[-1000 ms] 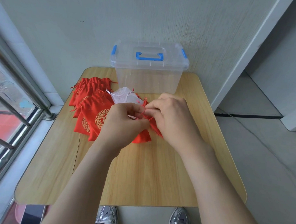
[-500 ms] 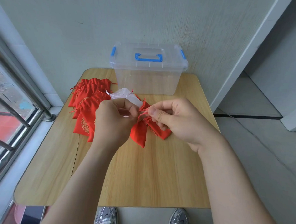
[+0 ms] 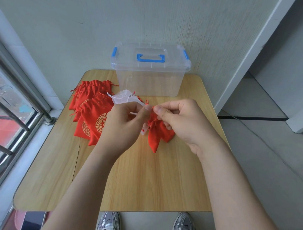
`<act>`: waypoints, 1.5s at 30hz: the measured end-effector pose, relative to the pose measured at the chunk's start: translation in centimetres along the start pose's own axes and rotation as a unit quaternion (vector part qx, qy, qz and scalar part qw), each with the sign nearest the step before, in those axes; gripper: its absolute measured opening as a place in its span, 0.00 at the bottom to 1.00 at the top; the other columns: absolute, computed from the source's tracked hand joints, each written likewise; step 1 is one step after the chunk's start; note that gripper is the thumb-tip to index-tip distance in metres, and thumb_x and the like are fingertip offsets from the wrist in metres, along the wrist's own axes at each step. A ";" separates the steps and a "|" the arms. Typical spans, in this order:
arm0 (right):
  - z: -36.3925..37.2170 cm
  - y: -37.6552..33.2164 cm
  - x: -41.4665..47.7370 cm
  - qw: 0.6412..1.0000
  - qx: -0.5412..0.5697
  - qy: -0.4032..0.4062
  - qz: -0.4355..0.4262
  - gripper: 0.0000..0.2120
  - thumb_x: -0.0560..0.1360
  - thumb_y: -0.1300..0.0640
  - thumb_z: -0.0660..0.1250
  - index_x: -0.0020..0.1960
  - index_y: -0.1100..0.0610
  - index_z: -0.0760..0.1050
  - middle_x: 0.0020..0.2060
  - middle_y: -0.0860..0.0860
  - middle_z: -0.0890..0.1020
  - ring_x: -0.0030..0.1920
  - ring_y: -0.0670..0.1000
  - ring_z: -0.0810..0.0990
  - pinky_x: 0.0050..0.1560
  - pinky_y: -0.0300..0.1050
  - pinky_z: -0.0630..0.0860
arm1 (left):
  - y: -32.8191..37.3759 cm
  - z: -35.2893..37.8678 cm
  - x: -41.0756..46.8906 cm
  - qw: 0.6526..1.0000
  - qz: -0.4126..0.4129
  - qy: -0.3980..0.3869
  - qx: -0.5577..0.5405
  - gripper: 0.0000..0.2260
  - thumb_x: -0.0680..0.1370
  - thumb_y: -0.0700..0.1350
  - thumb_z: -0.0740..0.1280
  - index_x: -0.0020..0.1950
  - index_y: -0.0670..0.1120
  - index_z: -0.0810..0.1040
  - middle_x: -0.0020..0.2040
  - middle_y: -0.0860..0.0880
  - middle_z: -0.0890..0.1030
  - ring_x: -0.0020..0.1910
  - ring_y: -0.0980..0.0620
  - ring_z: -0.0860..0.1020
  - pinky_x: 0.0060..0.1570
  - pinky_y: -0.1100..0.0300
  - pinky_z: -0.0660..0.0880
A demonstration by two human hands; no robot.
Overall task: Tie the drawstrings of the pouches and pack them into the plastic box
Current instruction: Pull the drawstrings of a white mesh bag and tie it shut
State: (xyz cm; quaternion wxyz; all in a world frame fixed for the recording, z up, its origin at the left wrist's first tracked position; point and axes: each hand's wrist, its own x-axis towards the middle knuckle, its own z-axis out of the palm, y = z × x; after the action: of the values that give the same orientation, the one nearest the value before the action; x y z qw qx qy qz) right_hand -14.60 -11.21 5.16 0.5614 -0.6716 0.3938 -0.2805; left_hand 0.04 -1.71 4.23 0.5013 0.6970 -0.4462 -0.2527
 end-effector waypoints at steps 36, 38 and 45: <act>0.6 1.3 0.1 0.934 -0.333 -0.060 0.111 0.18 0.84 0.52 0.58 0.36 0.57 0.70 0.34 0.50 0.74 0.32 0.51 0.71 0.31 0.44 0.65 | -1.1 -0.1 0.3 0.964 -0.248 -0.081 0.059 0.16 0.77 0.32 0.56 0.48 0.43 0.82 0.40 0.43 0.78 0.34 0.49 0.74 0.30 0.56 0.79; 0.5 1.5 0.2 0.937 -0.326 -0.058 0.114 0.17 0.83 0.53 0.59 0.42 0.62 0.76 0.37 0.52 0.79 0.34 0.52 0.74 0.33 0.43 0.68 | -1.1 0.0 0.5 0.957 -0.267 -0.102 0.046 0.17 0.77 0.33 0.57 0.42 0.43 0.85 0.38 0.43 0.76 0.30 0.50 0.73 0.33 0.54 0.82; 0.6 1.8 0.4 0.953 -0.278 -0.069 0.103 0.19 0.87 0.49 0.58 0.47 0.58 0.81 0.44 0.54 0.85 0.45 0.57 0.84 0.48 0.50 0.79 | -1.5 0.2 0.2 0.968 -0.178 -0.151 0.096 0.18 0.85 0.54 0.65 0.43 0.47 0.87 0.28 0.58 0.73 0.32 0.56 0.71 0.35 0.60 0.70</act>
State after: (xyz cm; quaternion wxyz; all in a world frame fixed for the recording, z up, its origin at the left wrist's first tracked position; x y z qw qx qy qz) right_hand -14.32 -11.37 3.24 0.4044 -0.7745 0.4834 -0.0539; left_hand 0.54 -1.82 2.82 0.3054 0.7638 -0.4080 -0.3960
